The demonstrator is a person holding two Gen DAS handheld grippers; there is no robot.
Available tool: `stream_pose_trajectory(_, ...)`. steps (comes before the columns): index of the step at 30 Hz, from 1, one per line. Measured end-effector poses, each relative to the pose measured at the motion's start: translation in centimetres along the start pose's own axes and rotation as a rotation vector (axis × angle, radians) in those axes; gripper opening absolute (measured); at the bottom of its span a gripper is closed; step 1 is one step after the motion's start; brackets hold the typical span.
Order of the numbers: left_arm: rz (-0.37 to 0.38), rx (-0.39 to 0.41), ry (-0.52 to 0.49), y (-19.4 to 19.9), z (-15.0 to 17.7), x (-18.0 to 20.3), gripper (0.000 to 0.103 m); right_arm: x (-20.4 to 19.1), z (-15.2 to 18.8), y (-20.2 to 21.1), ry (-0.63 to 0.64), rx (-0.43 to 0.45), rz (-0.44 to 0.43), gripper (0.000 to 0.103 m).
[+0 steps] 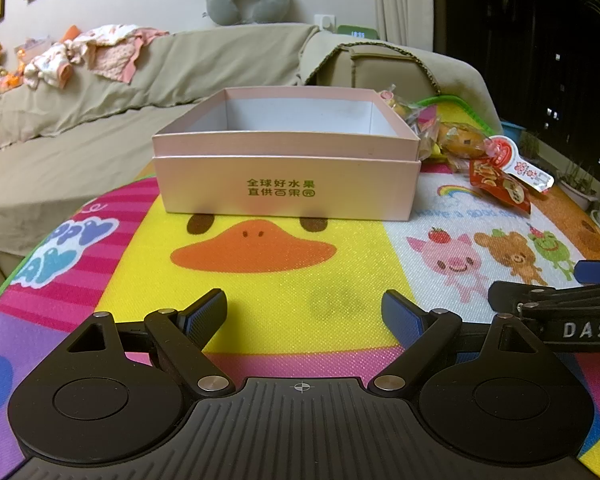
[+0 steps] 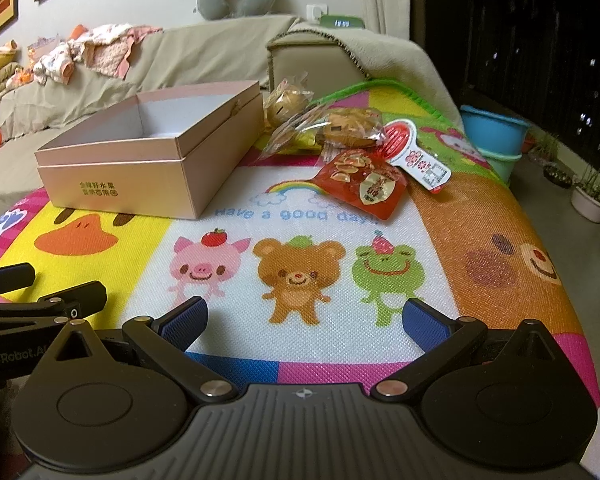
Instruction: Organize objects
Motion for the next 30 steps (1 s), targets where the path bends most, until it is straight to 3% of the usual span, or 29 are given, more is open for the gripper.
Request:
stream_pose_trajectory(3,-0.001,-0.007,-0.002,0.0,0.1,-0.1,0.091,0.3,-0.6,-0.1,0.015,-0.062,-0.033,0.103)
stream_pose_trajectory(16,0.029,-0.078,0.009,-0.4,-1.3,-0.4,0.088,0.1,-1.5,-0.6,0.059,-0.148,-0.031,0.103)
stream_pose_trajectory(20,0.041,-0.04,0.034,0.5,-2.6,-1.7,0.087,0.4,-2.5,-0.3,0.055,-0.187,-0.097,0.103)
stream_pose_trajectory(25,0.009,0.041,0.077,1.5,-6.5,-4.6,0.087,0.8,-5.2,2.1,0.038,-0.066,-0.091,0.103)
stream_pose_trajectory(30,-0.083,0.136,0.089,0.6,-10.9,-8.3,0.087,1.2,-8.7,3.4,0.059,0.055,-0.07,0.103)
Point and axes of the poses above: each gripper's, at about its wrist camera, not at the fingertips, and y roughly against the way its jaws point, x to its right, z to its underside, the point moved 3 cm from there along -y, roughly the way its jaws point, and after that the axes turned 6 degrees about z, right-handed, at the moved point
